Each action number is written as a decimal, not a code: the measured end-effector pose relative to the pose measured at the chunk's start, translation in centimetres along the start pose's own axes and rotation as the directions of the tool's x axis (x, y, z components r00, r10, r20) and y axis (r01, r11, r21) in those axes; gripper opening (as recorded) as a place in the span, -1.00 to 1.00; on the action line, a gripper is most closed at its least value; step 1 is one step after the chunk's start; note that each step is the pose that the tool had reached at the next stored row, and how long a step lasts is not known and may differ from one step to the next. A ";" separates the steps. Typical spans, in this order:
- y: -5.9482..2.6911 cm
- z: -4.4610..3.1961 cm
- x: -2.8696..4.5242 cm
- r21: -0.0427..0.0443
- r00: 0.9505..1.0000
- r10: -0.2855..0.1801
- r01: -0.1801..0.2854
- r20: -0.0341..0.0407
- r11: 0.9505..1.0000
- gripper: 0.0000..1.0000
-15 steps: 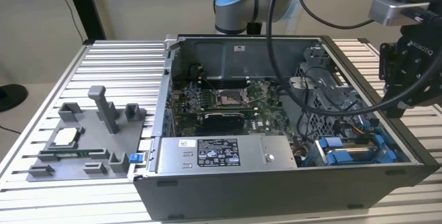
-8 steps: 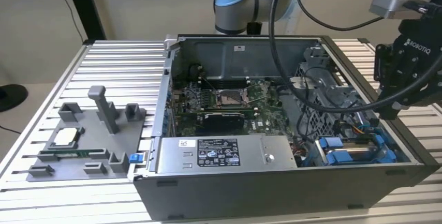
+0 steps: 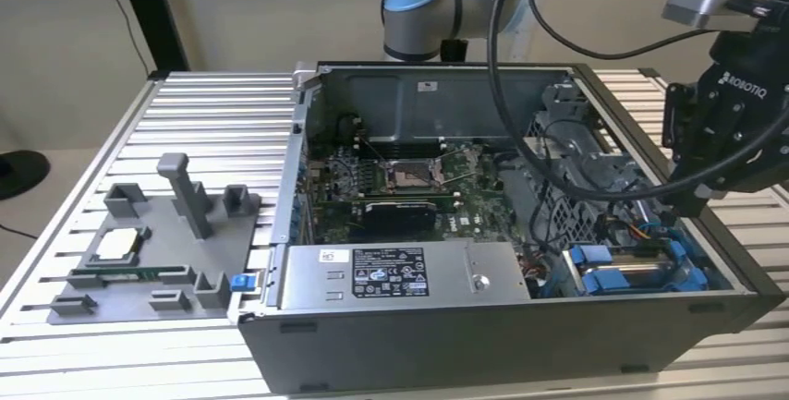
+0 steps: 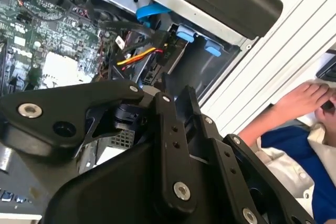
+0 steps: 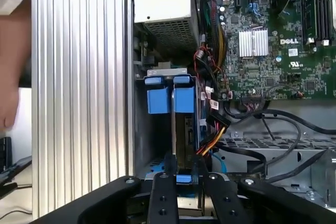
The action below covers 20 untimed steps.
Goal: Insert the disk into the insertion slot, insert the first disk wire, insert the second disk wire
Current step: 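Insert the second disk wire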
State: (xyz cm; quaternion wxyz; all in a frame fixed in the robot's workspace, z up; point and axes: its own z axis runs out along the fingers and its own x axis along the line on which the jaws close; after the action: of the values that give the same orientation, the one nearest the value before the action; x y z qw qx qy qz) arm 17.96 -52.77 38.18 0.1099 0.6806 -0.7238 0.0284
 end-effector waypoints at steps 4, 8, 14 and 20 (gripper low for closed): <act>-0.95 0.50 -0.79 0.000 1.000 0.000 0.000 0.000 1.000 1.00; -1.58 0.62 -1.89 0.000 1.000 0.000 0.000 0.000 1.000 1.00; -2.26 1.20 -3.18 -0.001 1.000 0.000 0.000 -0.003 1.000 1.00; -2.78 1.37 -3.26 -0.053 1.000 -0.011 0.010 -0.014 0.999 1.00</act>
State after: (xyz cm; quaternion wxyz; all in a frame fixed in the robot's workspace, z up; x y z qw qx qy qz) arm 20.72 -50.04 35.90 0.1331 0.6811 -0.7199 0.0136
